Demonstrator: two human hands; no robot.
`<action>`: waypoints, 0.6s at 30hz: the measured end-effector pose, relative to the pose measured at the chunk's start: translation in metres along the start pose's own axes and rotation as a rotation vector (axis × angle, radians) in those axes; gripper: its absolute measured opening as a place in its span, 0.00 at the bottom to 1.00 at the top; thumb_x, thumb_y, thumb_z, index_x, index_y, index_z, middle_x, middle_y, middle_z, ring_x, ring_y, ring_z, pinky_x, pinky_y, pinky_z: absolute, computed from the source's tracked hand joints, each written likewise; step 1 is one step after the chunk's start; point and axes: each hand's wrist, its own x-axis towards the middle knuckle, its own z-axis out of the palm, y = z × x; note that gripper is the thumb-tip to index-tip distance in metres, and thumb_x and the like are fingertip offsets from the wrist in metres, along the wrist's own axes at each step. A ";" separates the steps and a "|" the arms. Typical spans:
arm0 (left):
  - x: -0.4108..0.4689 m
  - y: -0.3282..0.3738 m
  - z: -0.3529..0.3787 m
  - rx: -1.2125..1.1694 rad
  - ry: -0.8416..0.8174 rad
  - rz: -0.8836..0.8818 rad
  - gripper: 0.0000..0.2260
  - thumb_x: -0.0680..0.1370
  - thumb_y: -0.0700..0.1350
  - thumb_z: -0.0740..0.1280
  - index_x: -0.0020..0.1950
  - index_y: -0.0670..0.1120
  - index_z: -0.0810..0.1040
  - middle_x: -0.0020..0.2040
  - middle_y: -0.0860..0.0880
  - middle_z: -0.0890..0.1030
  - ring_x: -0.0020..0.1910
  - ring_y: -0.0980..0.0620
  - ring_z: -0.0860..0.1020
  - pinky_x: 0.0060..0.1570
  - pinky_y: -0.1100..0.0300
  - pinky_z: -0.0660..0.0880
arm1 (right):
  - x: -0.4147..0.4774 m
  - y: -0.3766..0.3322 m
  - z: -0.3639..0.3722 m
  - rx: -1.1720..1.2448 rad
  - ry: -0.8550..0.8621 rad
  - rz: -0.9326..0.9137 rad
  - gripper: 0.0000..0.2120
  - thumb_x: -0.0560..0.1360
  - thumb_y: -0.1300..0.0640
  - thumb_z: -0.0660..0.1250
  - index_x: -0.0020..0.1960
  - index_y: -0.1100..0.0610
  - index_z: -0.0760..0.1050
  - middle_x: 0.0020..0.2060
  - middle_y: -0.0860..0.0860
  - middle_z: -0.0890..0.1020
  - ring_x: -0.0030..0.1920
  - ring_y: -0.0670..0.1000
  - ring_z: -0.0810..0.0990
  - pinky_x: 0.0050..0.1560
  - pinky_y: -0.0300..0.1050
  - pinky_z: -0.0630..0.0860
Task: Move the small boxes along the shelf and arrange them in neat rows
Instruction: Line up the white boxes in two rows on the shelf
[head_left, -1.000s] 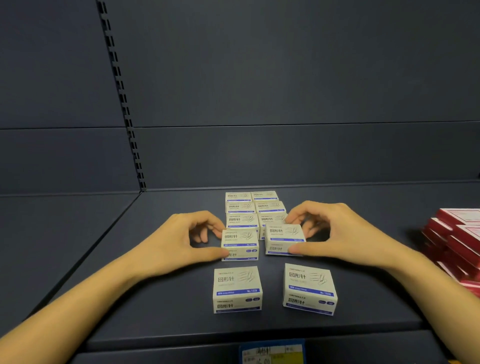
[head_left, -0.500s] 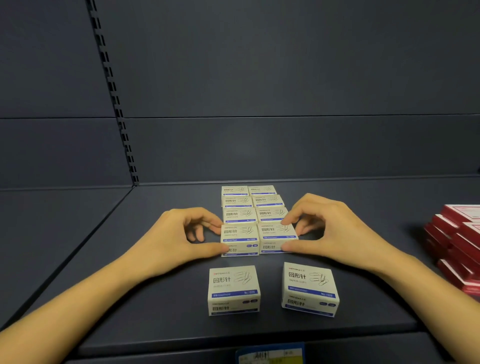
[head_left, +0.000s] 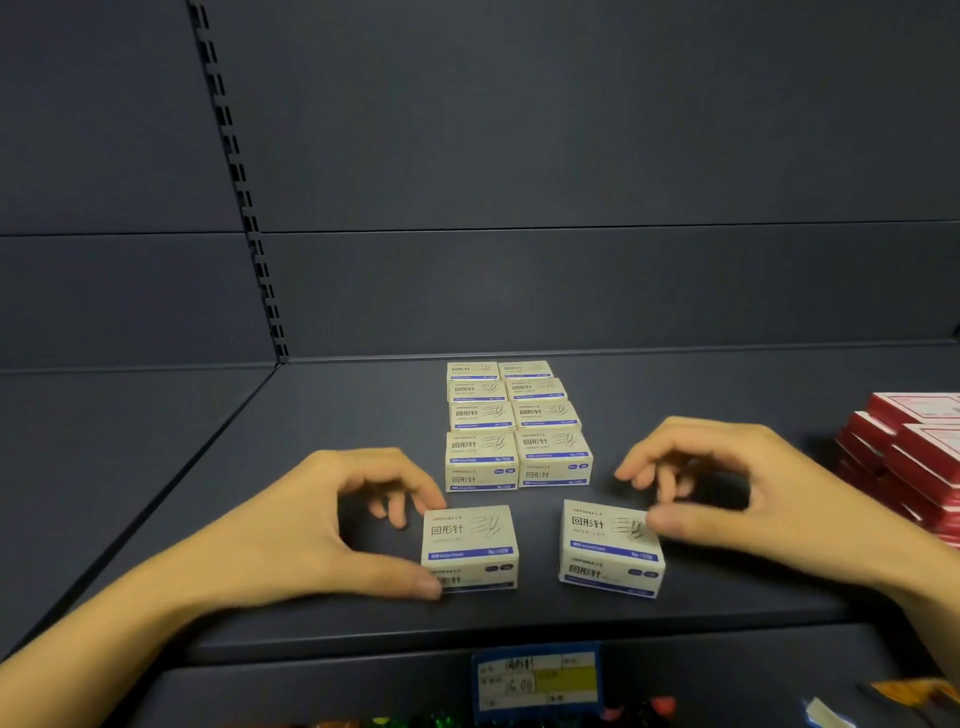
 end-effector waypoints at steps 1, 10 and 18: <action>-0.001 0.001 0.002 0.015 0.016 0.004 0.19 0.60 0.58 0.76 0.49 0.57 0.79 0.47 0.56 0.81 0.46 0.54 0.77 0.47 0.65 0.73 | -0.004 0.000 0.000 -0.034 -0.029 0.006 0.23 0.61 0.32 0.69 0.50 0.44 0.78 0.45 0.45 0.81 0.43 0.48 0.79 0.44 0.40 0.76; 0.003 0.002 0.011 0.025 0.128 -0.053 0.18 0.60 0.59 0.72 0.47 0.55 0.81 0.46 0.56 0.82 0.43 0.53 0.77 0.43 0.62 0.74 | -0.008 -0.003 0.008 -0.062 -0.084 0.026 0.17 0.63 0.45 0.75 0.50 0.44 0.76 0.48 0.42 0.82 0.45 0.48 0.80 0.45 0.41 0.77; 0.013 -0.001 0.019 0.007 0.239 -0.092 0.18 0.58 0.59 0.72 0.46 0.57 0.82 0.44 0.59 0.83 0.36 0.58 0.75 0.36 0.67 0.72 | 0.008 0.008 0.017 0.059 0.042 0.071 0.13 0.63 0.54 0.77 0.46 0.47 0.79 0.46 0.42 0.84 0.47 0.43 0.83 0.53 0.38 0.78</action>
